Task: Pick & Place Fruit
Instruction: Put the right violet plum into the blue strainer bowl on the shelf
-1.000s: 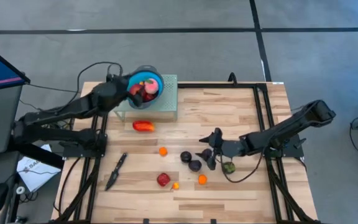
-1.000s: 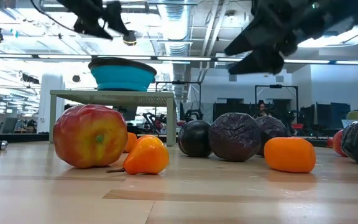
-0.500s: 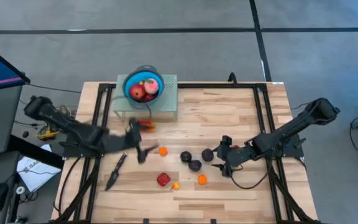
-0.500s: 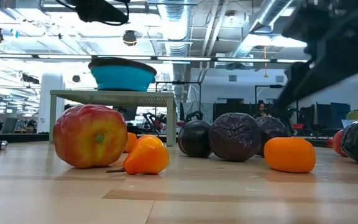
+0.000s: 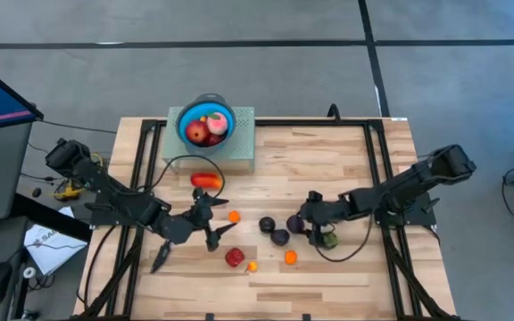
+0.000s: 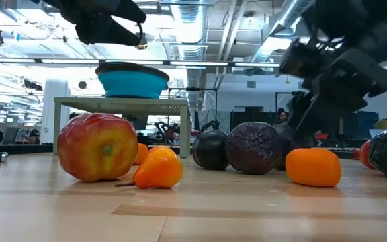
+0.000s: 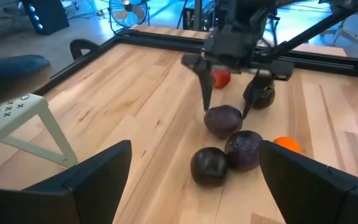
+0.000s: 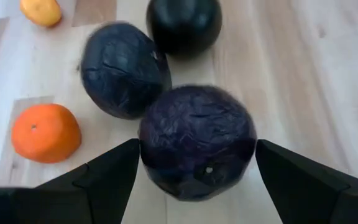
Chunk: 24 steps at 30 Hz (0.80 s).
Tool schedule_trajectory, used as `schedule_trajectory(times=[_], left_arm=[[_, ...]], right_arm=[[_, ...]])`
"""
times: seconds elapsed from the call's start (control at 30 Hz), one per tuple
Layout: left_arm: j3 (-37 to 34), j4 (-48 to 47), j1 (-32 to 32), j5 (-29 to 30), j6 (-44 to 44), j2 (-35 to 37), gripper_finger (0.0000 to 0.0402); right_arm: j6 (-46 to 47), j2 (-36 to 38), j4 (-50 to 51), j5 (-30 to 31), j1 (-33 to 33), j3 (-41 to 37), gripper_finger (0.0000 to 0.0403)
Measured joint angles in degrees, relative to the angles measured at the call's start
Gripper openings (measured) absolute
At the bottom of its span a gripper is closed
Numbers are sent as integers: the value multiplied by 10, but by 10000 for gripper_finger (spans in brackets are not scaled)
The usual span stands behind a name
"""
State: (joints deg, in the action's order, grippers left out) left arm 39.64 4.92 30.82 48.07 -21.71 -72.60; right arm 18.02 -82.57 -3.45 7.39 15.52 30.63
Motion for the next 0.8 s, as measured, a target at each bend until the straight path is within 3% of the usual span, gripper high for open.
schedule_trajectory(times=[0.13,0.53,0.8], left_arm=[[0,1,0,0,0,9,342],[0,4,3,2,2,16,340],[-16,5,48,20,-12,70,331]], right_arm=[[-8,-40,-47,-39,-17,2,315],[-60,-151,-254,-43,-23,3,309],[-55,-138,-276,-44,-30,2,278]])
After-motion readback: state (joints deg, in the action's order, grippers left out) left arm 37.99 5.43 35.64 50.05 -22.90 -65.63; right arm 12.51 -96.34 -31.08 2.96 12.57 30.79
